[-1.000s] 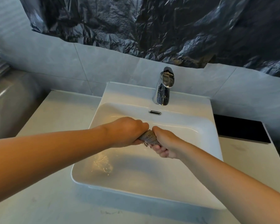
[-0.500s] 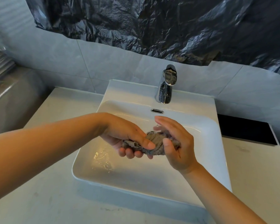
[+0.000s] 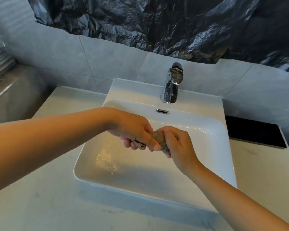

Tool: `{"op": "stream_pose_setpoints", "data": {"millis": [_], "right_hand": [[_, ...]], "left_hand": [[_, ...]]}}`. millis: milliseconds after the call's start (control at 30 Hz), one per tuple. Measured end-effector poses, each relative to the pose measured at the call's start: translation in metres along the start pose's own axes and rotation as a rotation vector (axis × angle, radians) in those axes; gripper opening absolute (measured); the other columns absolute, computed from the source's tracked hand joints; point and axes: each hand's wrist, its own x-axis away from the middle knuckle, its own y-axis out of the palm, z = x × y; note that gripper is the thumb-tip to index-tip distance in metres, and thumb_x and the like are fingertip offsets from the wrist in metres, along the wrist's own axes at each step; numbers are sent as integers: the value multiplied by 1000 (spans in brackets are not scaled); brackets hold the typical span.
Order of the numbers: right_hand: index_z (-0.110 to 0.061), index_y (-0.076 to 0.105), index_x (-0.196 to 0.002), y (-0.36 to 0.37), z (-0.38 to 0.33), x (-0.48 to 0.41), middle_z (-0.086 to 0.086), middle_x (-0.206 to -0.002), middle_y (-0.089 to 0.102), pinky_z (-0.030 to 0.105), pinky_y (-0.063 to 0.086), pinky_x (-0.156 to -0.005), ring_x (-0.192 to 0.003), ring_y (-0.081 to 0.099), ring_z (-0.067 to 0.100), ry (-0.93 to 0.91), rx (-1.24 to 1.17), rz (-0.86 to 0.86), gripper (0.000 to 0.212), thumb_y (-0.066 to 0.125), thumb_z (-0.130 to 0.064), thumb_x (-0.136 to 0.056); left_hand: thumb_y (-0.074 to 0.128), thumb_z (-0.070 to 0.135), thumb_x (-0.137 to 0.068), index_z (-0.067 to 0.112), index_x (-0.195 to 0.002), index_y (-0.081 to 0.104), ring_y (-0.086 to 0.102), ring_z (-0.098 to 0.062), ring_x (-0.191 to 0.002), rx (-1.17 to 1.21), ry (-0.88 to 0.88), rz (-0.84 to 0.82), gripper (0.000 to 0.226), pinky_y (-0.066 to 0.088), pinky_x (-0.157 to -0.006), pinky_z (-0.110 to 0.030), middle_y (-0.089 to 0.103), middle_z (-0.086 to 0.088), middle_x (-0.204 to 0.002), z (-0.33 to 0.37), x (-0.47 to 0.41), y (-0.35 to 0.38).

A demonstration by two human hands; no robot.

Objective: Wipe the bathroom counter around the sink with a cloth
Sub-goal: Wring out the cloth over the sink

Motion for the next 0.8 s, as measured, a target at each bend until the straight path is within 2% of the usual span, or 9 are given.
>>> {"op": "stream_pose_setpoints", "data": {"millis": [67, 133, 200, 300, 400, 500, 667, 800], "right_hand": [[-23, 51, -52, 1, 1, -5, 2, -52, 44, 31, 33, -51, -51, 40, 14, 86, 147, 7, 36, 38, -35, -84], [-22, 41, -47, 0, -2, -14, 2, -49, 40, 32, 31, -54, -50, 37, 16, 203, 282, -2, 46, 39, -30, -92], [-18, 40, -45, 0, -9, -25, 0, -45, 41, 26, 29, -51, -47, 37, 15, 345, 355, -41, 49, 38, -23, -94], [-12, 46, -57, -2, -14, -38, -2, -44, 41, 18, 24, -39, -40, 33, 11, 668, 381, -161, 42, 33, -25, -95], [-13, 45, -66, -5, -10, -44, -5, -43, 32, 14, 17, -35, -34, 20, 9, 990, 170, -313, 33, 29, -32, -89], [-18, 41, -62, -6, -2, -43, -7, -45, 25, 14, 15, -32, -33, 17, 8, 1154, -92, -392, 30, 30, -33, -86], [-20, 39, -56, -5, -2, -38, -8, -42, 24, 13, 13, -30, -29, 18, 6, 1251, -545, -414, 35, 34, -34, -88], [-19, 41, -53, -3, -2, -29, -7, -41, 25, 13, 13, -32, -28, 20, 7, 1257, -746, -371, 44, 32, -37, -92]], "left_hand": [[67, 46, -82, 10, -89, 64, 47, -12, -51, -246, -79, 147, 37, 41, -47, -19, 54, 3, -59, 5, -8, -2], [70, 51, -78, 10, -94, 65, 59, -17, -61, -550, -121, 256, 44, 47, -57, -23, 63, 0, -69, 7, -19, 2], [69, 46, -80, 10, -98, 65, 62, -21, -77, -828, -95, 364, 40, 48, -68, -28, 66, -4, -82, 2, -32, 5], [59, 34, -88, 13, -107, 62, 55, -20, -78, -1072, 3, 485, 29, 48, -74, -32, 58, -2, -84, -9, -42, 5], [55, 34, -92, 15, -113, 55, 48, -17, -76, -1183, 120, 488, 29, 43, -72, -30, 60, -2, -92, -16, -48, -3], [52, 37, -94, 15, -113, 52, 46, -18, -74, -1269, 197, 461, 29, 39, -68, -29, 62, -4, -99, -20, -53, -12], [44, 42, -96, 14, -116, 49, 44, -20, -72, -1391, 296, 419, 34, 36, -65, -29, 59, -4, -100, -17, -55, -26], [44, 46, -96, 14, -115, 49, 41, -19, -72, -1406, 346, 404, 37, 31, -64, -29, 59, -4, -101, -18, -59, -27]]}}
